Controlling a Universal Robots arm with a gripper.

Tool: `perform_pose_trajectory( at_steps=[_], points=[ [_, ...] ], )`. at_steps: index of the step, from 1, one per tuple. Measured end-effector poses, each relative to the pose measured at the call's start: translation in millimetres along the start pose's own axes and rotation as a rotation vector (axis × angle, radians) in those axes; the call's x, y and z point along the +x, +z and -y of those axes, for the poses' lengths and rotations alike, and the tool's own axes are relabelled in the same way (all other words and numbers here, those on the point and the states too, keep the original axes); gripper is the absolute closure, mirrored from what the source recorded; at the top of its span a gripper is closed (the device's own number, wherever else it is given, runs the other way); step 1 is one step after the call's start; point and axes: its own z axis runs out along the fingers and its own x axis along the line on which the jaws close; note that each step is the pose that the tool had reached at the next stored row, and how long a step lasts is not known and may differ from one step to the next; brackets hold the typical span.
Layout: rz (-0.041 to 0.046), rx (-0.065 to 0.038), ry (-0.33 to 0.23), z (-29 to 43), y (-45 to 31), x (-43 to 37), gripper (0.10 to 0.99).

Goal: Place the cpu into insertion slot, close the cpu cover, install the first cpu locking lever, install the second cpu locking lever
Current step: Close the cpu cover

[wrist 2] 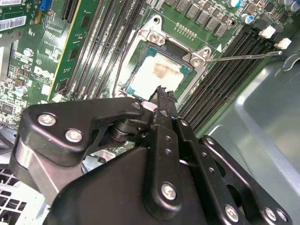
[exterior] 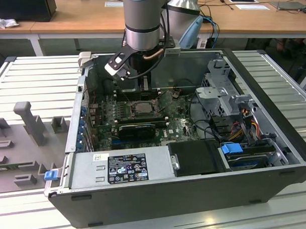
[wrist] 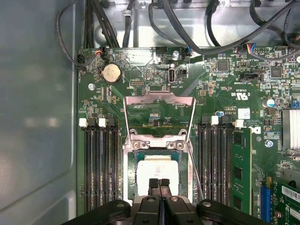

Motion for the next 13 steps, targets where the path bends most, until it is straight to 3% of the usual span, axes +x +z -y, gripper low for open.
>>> perform_pose_trajectory(
  at_steps=[13],
  points=[
    [-0.0003, 0.0, 0.0, -0.2, -5.4, 0.2, 0.98]
  ],
)
